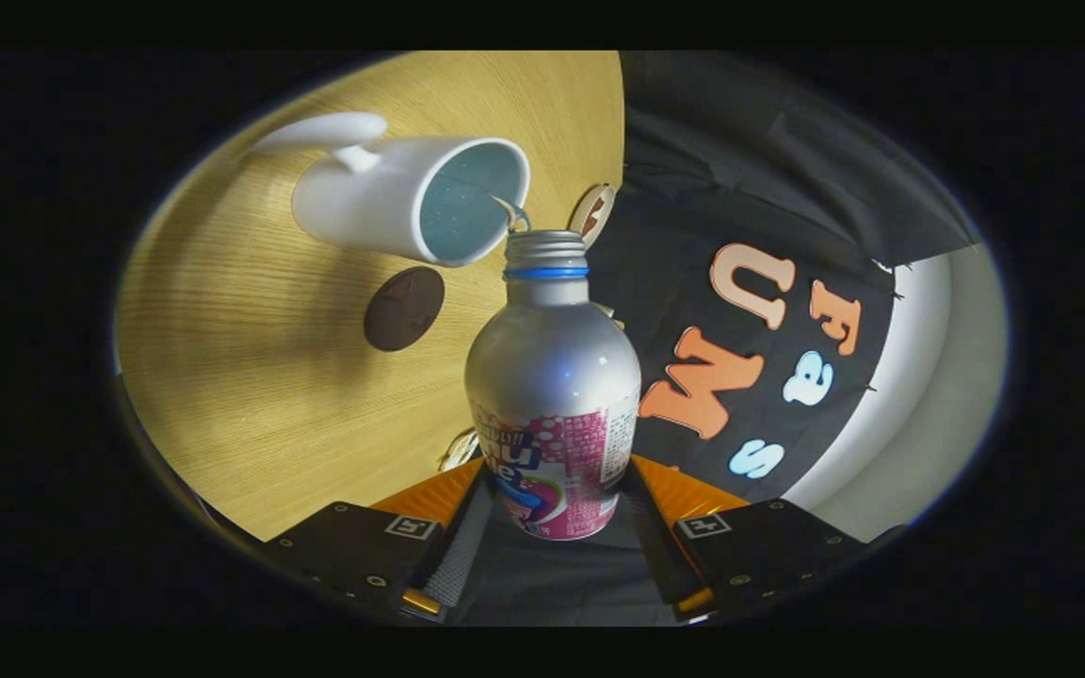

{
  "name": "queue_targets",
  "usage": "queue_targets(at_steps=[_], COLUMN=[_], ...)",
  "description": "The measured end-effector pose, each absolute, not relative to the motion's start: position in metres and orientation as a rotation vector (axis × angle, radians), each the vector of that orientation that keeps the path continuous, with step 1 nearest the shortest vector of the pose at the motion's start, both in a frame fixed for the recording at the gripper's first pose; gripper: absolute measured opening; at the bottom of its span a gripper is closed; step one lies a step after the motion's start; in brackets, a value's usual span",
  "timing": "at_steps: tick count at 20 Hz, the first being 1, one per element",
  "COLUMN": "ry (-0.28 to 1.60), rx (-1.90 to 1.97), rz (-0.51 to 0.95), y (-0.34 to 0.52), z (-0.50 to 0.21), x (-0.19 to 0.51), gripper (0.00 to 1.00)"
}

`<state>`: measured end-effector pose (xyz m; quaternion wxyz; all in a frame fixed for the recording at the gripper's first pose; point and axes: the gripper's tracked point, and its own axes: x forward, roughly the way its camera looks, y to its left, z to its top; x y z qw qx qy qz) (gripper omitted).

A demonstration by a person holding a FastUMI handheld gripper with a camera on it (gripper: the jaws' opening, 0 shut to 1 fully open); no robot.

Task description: Take the bottle from table, then pour the juice into the cup, finally place the bottle on the coaster

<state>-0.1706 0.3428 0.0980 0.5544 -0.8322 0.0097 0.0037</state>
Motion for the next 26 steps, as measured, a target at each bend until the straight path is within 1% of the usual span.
queue_targets(at_steps=[26], ry=[0.061], rx=[-2.119], rz=[0.062], y=[0.3525], z=[0.098], x=[-0.1652], gripper=[0.77])
